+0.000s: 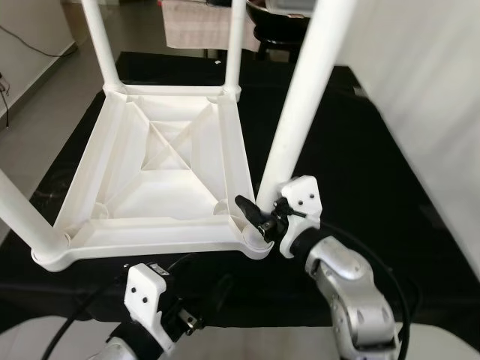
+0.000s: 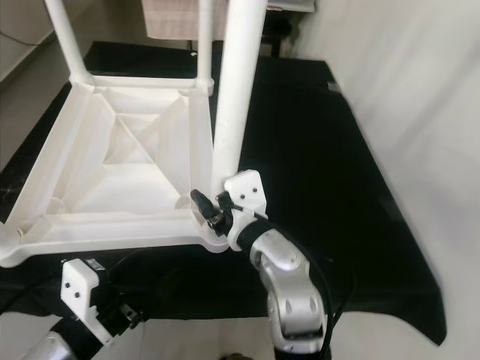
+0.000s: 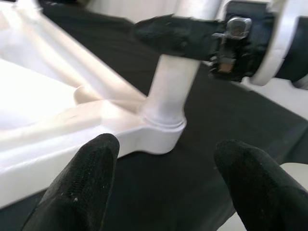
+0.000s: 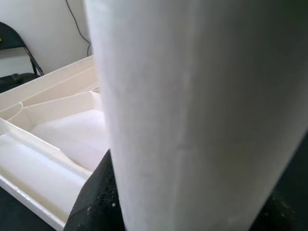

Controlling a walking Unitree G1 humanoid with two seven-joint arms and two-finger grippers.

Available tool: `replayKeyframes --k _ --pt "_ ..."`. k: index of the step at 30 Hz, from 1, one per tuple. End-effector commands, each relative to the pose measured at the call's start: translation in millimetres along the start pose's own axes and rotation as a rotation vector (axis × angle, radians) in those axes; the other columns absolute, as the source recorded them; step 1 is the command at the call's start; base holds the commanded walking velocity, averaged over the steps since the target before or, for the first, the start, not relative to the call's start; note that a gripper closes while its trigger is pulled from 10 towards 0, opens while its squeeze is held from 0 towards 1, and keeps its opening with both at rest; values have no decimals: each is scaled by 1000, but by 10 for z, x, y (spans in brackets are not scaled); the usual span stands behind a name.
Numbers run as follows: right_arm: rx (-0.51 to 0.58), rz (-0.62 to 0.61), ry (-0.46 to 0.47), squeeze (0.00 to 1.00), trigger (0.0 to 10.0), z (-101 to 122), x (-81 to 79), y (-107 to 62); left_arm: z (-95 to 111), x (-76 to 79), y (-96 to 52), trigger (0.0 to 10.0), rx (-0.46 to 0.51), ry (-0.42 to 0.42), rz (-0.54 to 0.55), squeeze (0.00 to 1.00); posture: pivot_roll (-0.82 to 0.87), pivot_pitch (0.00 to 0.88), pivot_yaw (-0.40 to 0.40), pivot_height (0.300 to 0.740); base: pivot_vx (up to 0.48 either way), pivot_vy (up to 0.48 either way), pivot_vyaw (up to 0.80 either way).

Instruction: Building children table

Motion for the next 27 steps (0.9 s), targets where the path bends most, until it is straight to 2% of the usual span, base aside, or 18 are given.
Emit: replayKeyframes --k 1,5,6,7,10,11,12,13,16,17,18,22,27 --pt "-191 47 53 0 0 -417 -69 -3 -52 -37 -20 10000 -15 -4 14 0 -157 119 -99 740 0 0 0" --pt "-208 62 73 0 0 -382 -196 11 -46 -70 -19 10000 -2 4 37 0 -153 106 -102 740 0 0 0" --pt "-223 53 69 0 4431 -382 -218 10 -48 -74 -14 10000 -1 3 38 0 -155 99 -103 740 0 0 0" --pt "-221 70 84 584 10000 -369 -263 10 -50 -75 -11 10000 -1 3 36 0 -157 99 -102 740 0 0 0" --pt "-224 77 85 584 10000 -362 -279 6 -53 -75 -11 10000 -2 2 34 0 -157 98 -101 740 0 0 0" --pt "-206 126 96 1000 10000 -335 -315 14 -56 -71 -9 10000 -2 1 31 0 -158 99 -101 740 0 0 0" --pt "-206 126 96 1000 10000 -335 -315 14 -56 -71 -9 10000 -2 1 31 0 -158 99 -101 740 0 0 0" --pt "-144 203 119 1000 10000 -240 -371 27 -58 -65 -8 10000 -2 -1 28 0 -160 103 -101 740 0 0 0" --pt "-99 256 131 1000 10000 -171 -405 31 -58 -61 -7 10000 -2 -3 26 0 -160 103 -101 740 0 0 0" --pt "-11 343 152 1000 10000 -42 -439 10 -59 -57 -4 10000 -1 -5 25 0 -165 106 -104 740 0 0 0" --pt "2 355 155 1000 10000 -24 -436 2 -61 -57 -2 10000 0 -5 25 0 -165 106 -104 740 0 0 0" --pt "4 373 148 1000 10000 -65 -418 -34 -63 -65 6 10000 3 -2 27 0 -166 103 -106 740 0 0 0" --pt "-65 373 121 1000 10000 -233 -353 -89 -73 -110 14 10000 1 15 48 0 -183 87 -94 740 0 0 0"
Point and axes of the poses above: a point about 5 cm out from each wrist's last joint towards the gripper, its own y axis pointing out of the wrist towards the gripper, its own z axis along the axis of the wrist's last joint, x = y × z, the point moved 3 cm from there along y, pointing out of the wrist towards the gripper, and after that the axes turned 8 degrees about -y, right-handed, at the moved point
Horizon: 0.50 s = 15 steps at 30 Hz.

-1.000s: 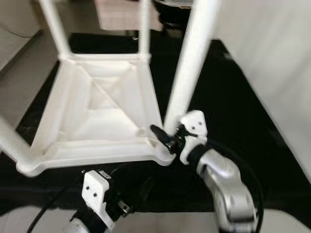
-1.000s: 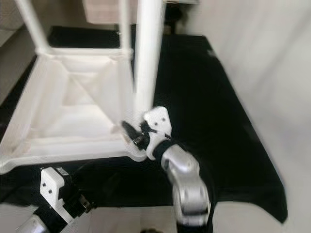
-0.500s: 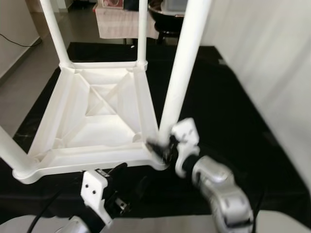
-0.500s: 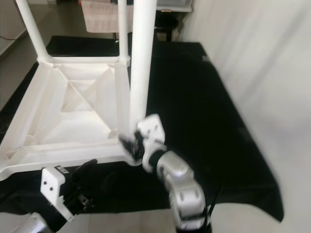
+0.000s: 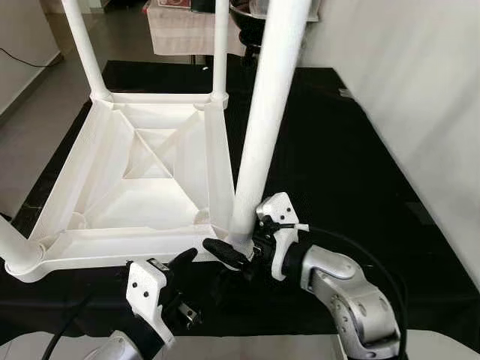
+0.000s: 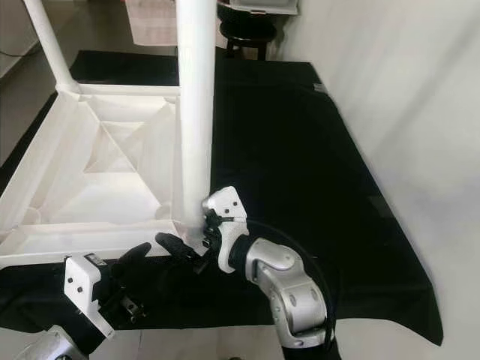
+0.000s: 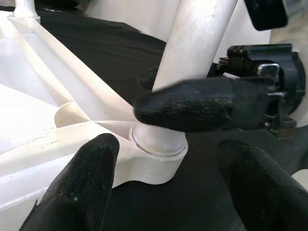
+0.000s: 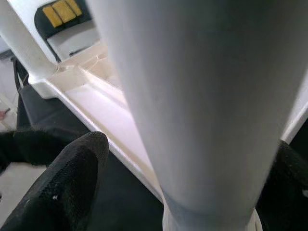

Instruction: Building children table

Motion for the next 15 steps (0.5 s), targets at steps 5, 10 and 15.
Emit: replayKeyframes --k 5,10,15 --pt "-72 -83 -16 1000 10000 -184 214 -88 -29 -130 7 10000 3 52 84 0 -194 68 -88 740 0 0 0" --pt "-80 -112 -25 1000 10000 -222 342 -168 -2 -288 18 10000 11 81 183 0 -203 36 -88 740 0 0 0" --pt "-84 -213 -44 1000 10000 -236 663 -306 56 -556 -31 10000 10 181 381 0 -201 19 -83 740 0 0 0"
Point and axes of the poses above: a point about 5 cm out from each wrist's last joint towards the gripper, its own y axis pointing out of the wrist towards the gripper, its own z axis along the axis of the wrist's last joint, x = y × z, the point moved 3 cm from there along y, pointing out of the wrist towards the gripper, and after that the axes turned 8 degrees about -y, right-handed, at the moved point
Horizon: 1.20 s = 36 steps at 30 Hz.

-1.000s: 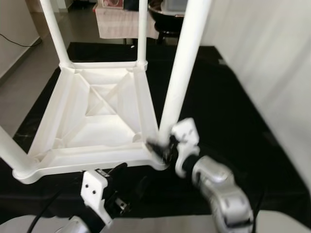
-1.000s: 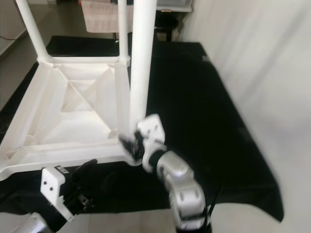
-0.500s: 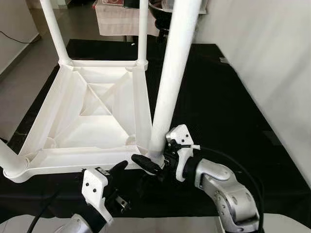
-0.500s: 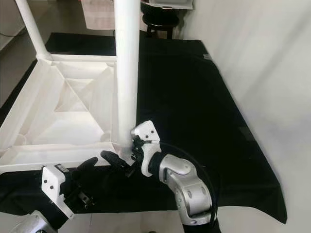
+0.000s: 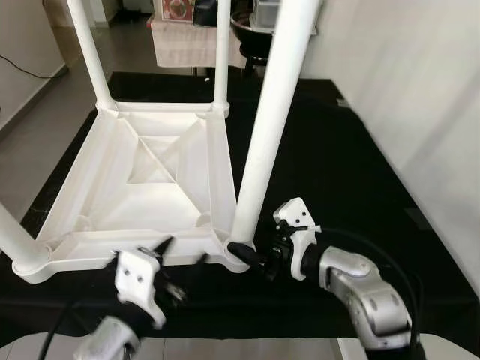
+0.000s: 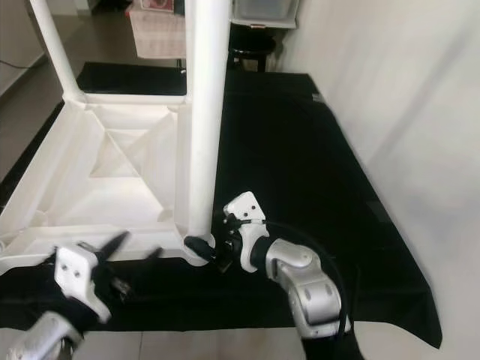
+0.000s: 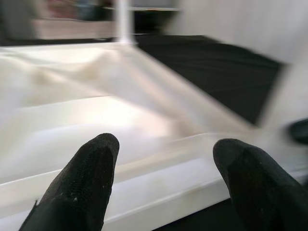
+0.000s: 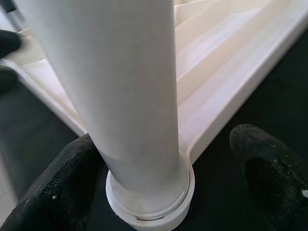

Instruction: Building children table

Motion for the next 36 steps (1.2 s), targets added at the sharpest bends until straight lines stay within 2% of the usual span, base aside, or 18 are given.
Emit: replayKeyframes --k 1,4,10,14,19,21,23,25,29,34,36 --pt "8 -101 -15 1000 10000 13 235 -79 -96 -109 -20 10000 -51 28 88 0 -199 13 -83 740 0 0 0" --pt "-2 -127 -30 1000 10000 -15 291 -72 -107 -179 -20 10000 -57 58 148 0 -199 7 -80 740 0 0 0" --pt "-27 -126 -62 1000 10000 -79 223 27 -162 -237 -89 10000 -75 49 222 0 -186 0 -83 740 0 0 0" --pt "-22 -96 -64 1000 10000 -85 171 105 -215 -234 -163 10000 -98 73 252 0 -167 0 -92 740 0 0 0" --pt "-10 -37 -75 1000 10000 -68 143 113 -245 -317 -203 10000 -104 45 318 0 -171 0 -103 740 0 0 0" --pt "-8 83 -93 1000 10000 -79 33 52 -252 -334 -187 10000 -108 42 330 0 -175 0 -103 740 0 0 0" --pt "-8 83 -93 1000 10000 -79 33 52 -252 -334 -187 10000 -108 42 330 0 -175 0 -103 740 0 0 0" --pt "-1 158 -110 1000 10000 -86 -47 6 -253 -328 -160 10000 -112 58 323 0 -179 0 -104 740 0 0 0" --pt "4 165 -113 1000 10000 -81 -61 4 -243 -342 -136 10000 -109 68 322 0 -180 0 -104 740 0 0 0" --pt "13 146 -122 1000 10000 -67 -76 43 -182 -434 -77 10000 -95 93 343 0 -192 1 -101 740 0 0 0" --pt "3 121 -124 1000 10000 -83 -55 58 -182 -434 -73 10000 -99 103 344 0 -194 3 -102 740 0 480 0"
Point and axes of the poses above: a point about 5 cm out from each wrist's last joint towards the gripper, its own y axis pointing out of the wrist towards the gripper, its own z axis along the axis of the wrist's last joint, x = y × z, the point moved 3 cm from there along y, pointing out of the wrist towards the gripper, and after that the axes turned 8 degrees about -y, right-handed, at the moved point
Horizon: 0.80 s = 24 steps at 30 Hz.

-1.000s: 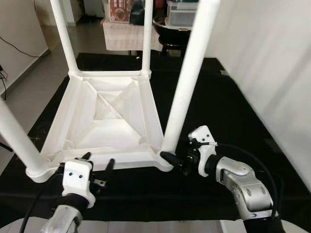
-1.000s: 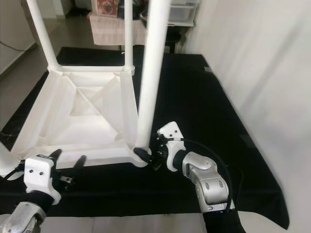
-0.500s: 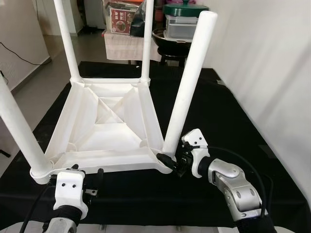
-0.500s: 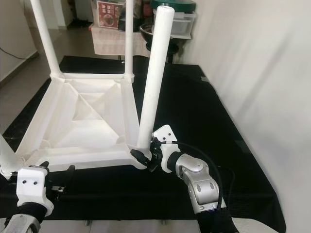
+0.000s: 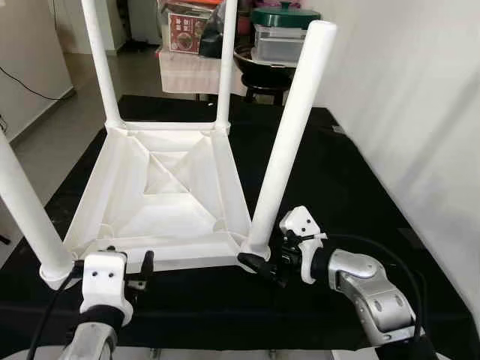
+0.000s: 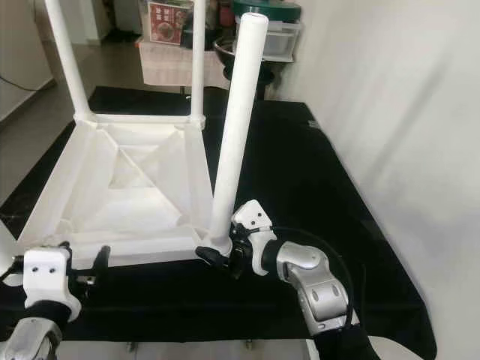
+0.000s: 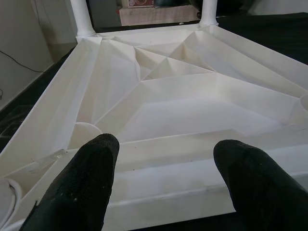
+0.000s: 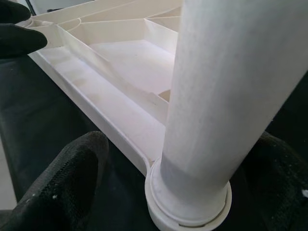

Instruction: Building children table

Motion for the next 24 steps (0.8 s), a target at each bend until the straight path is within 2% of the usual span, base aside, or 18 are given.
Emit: replayKeyframes --k 1,10,24 --pt "2 -1 -3 1000 10000 -12 -26 24 -80 -33 -6 10000 -41 29 15 0 -193 3 -103 740 0 480 0" --pt "1 4 0 1000 10000 -18 -25 24 -73 -47 -8 10000 -37 31 31 0 -188 6 -109 740 0 480 0" --pt "-18 -6 -5 1000 10000 -57 -40 52 -26 -25 10 10000 -19 52 17 0 -185 0 -101 740 0 0 0"
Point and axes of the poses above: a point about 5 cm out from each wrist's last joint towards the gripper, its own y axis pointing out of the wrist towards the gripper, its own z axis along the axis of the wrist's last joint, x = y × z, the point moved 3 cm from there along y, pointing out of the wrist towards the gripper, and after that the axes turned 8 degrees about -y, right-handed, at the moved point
